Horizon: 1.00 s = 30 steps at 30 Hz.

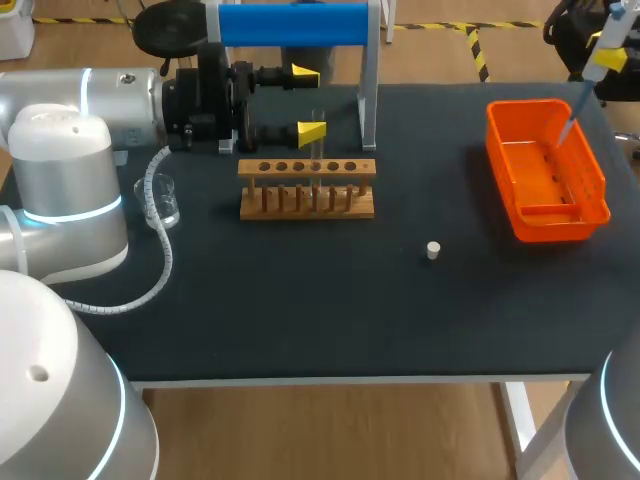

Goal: Invert the test tube, pick up the pipette, mount the tip to pipette, aspirate from beaker and dispense into the tube, eject the tip, return the pipette, and cap with the stopper.

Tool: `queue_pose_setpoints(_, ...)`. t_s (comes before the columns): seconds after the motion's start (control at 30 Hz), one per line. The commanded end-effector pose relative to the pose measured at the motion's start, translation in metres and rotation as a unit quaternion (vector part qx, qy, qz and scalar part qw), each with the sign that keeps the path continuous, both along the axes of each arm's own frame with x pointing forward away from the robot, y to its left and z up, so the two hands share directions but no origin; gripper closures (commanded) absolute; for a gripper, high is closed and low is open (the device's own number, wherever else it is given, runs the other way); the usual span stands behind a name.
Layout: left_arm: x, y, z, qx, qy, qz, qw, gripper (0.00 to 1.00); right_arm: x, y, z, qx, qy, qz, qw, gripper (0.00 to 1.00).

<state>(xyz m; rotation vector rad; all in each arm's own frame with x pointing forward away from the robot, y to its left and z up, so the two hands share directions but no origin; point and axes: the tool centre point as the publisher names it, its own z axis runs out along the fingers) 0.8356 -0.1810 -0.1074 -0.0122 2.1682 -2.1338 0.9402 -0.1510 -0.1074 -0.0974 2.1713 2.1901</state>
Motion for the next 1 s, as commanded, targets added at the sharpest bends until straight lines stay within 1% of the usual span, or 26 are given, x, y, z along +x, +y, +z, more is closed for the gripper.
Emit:
queue_pose_setpoints(0.03, 0.000, 0.000, 0.000, -0.001, -0.001, 0.001, 1.000, 0.00, 0.009, -0.009, -0.004, -0.002, 0.000, 0.064, 0.998, 1.00)
queue_pose_setpoints(0.43, 0.000, 0.000, 0.000, -0.001, -0.001, 0.001, 1.000, 0.00, 0.021, -0.024, -0.014, -0.005, 0.006, 0.072, 0.997, 1.00)
queue_pose_setpoints(0.7, 0.000, 0.000, 0.000, -0.001, -0.001, 0.001, 1.000, 0.00, 0.021, -0.023, -0.016, -0.008, 0.008, 0.073, 0.997, 1.00)
queue_pose_setpoints(1.0, 0.000, 0.000, 0.000, -0.001, -0.001, 0.001, 1.000, 0.00, 0.025, -0.019, -0.001, -0.016, 0.004, 0.075, 0.997, 1.00)
